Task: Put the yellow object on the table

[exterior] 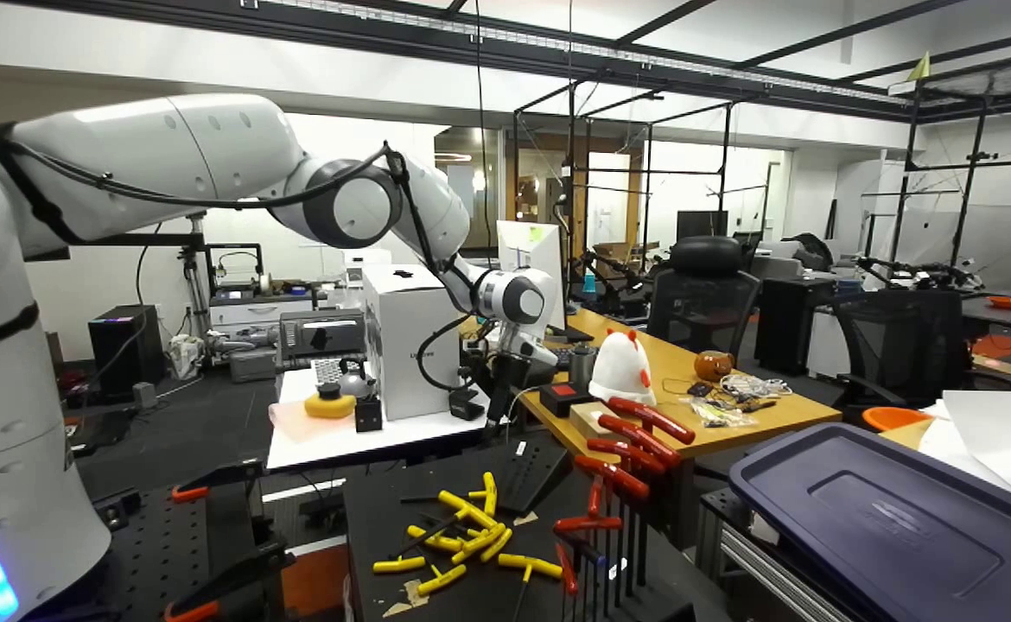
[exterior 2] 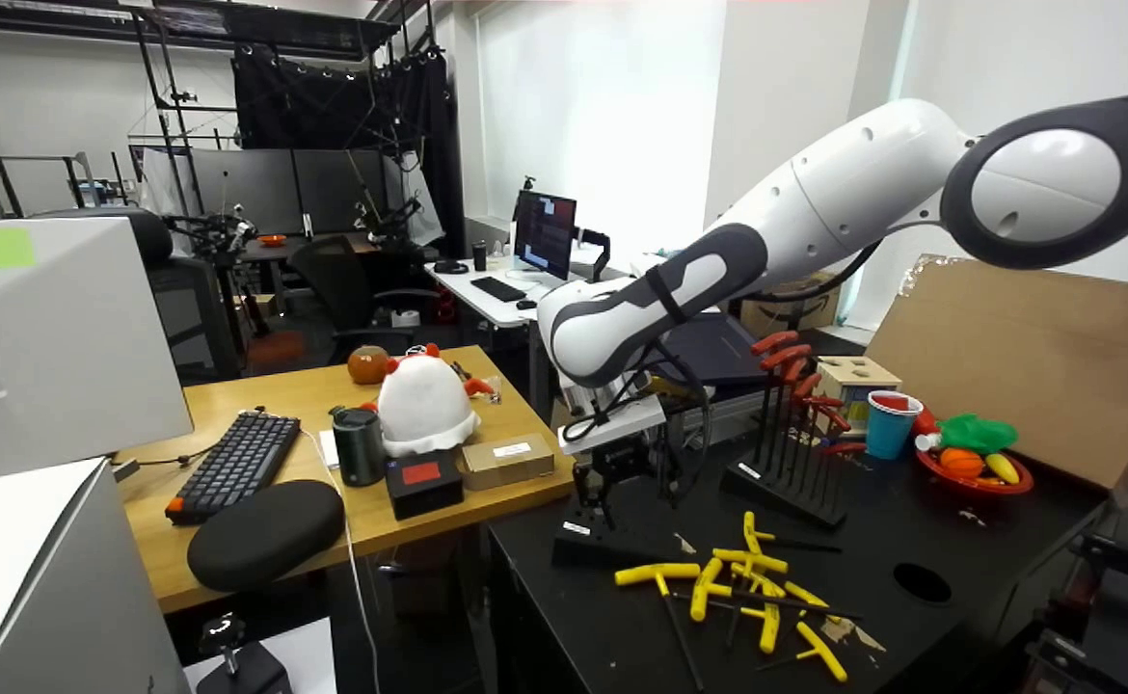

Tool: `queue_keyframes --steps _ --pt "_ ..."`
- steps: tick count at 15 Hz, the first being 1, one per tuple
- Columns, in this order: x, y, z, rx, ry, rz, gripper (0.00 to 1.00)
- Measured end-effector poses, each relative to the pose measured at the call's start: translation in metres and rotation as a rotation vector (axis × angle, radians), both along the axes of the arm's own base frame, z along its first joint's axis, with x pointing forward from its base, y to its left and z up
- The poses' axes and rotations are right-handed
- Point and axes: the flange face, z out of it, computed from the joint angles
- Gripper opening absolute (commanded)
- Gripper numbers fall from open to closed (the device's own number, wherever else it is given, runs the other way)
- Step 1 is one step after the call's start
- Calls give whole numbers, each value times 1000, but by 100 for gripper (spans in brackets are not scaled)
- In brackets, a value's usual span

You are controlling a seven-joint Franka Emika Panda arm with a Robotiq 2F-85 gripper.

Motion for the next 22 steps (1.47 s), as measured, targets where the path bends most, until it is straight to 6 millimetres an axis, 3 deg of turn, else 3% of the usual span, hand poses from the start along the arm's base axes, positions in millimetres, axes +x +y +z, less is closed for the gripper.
queue_keyframes --steps 5,22 --pt "5 -21 41 154 4 25 100" --pt "-31 -110 116 490 15 330 100"
